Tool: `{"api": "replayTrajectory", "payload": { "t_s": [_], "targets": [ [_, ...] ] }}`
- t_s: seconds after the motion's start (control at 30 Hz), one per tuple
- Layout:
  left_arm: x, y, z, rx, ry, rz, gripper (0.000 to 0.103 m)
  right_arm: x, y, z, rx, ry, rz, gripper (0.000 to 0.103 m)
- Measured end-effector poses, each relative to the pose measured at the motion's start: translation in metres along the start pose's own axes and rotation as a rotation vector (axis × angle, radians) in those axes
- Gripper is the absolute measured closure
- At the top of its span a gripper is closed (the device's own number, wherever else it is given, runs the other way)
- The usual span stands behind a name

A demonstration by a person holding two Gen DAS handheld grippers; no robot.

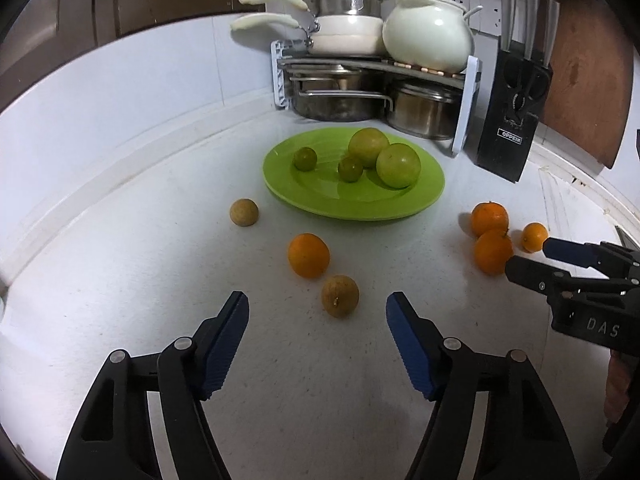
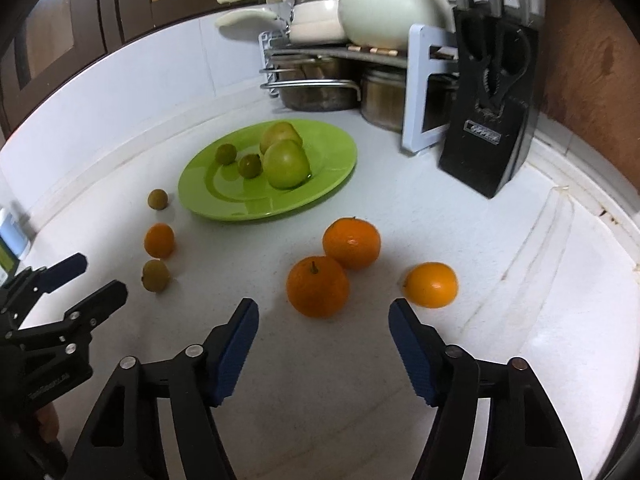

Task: Organize fruits
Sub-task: 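Grasp a brown longan with the left gripper while the right gripper grasps an orange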

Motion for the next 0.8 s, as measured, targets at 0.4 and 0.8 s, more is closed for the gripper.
{"api": "replayTrajectory", "payload": {
  "t_s": [0.4,0.8],
  "targets": [
    [-0.001,-0.029,-0.01,0.034,-0.008,0.067,0.056,-0.001,-0.033,-0.005,-0.041,-0.028,0.056,0.048],
    [-0.003,-0.04,-0.011,0.056,-0.002,0.098,0.076,-0.008,-0.037,-0.001,-0.049,0.015,0.048,0.059]
  ]
}}
Point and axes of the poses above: each gripper's, at about its wrist camera, not at the fingertips, and y roughly against the way its jaws point, z to its left, x to its underside, the point moved 4 cm from there along -y, roughly the way its jaws point, and after that the axes turned 8 degrees about y, right-handed, at the moved point
